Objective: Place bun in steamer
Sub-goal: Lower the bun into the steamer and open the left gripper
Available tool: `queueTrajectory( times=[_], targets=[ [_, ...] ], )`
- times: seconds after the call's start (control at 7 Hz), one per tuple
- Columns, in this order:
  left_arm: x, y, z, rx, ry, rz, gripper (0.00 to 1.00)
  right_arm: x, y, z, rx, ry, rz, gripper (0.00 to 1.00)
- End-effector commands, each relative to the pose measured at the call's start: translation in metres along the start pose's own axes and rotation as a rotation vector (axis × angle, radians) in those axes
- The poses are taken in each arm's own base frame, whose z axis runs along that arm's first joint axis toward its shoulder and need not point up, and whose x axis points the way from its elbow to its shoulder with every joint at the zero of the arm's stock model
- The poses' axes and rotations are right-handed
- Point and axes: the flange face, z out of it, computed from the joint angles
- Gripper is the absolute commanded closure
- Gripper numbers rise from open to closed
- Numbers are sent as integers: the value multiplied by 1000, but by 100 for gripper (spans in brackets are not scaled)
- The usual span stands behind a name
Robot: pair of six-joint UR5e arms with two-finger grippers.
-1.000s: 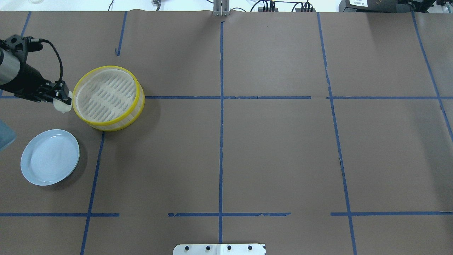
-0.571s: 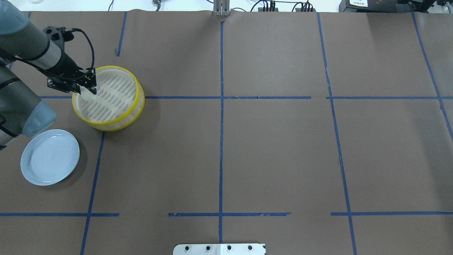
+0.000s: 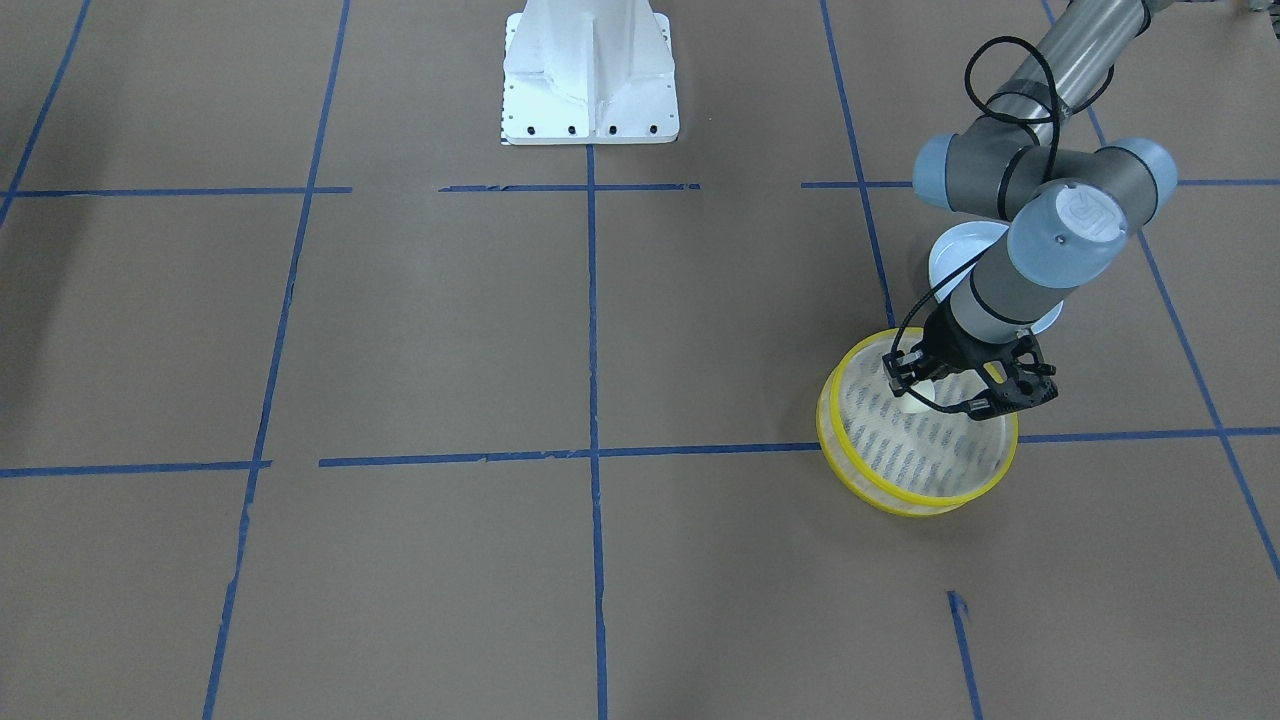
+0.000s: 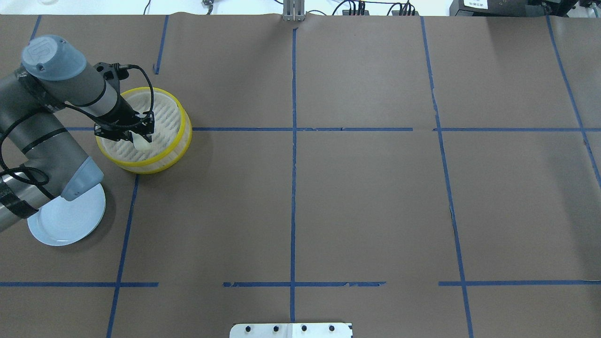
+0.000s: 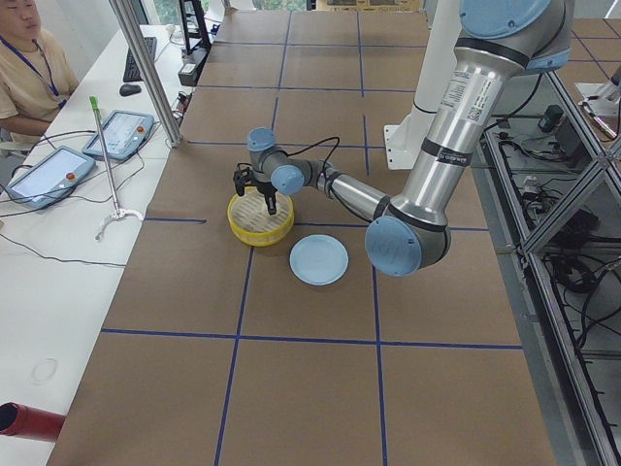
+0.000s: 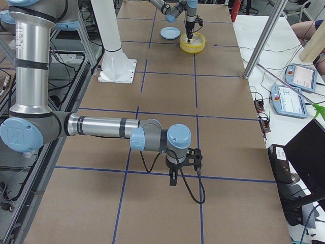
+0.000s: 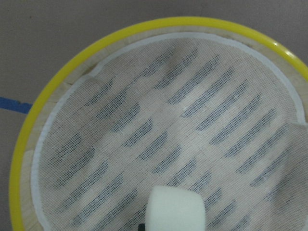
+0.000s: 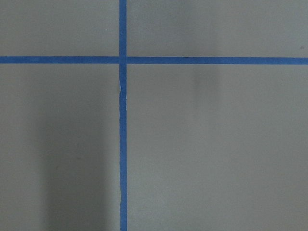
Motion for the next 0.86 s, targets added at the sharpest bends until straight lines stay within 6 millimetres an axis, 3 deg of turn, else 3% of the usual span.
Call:
queueTrajectory(
  times=[0.0,0.71],
  targets=[
    [-3,-8,2,38,-25,50,62,0,0,0,0,0,0,0],
    [-2,-6,6,33,-25,52,53,0,0,0,0,0,0,0]
  ],
)
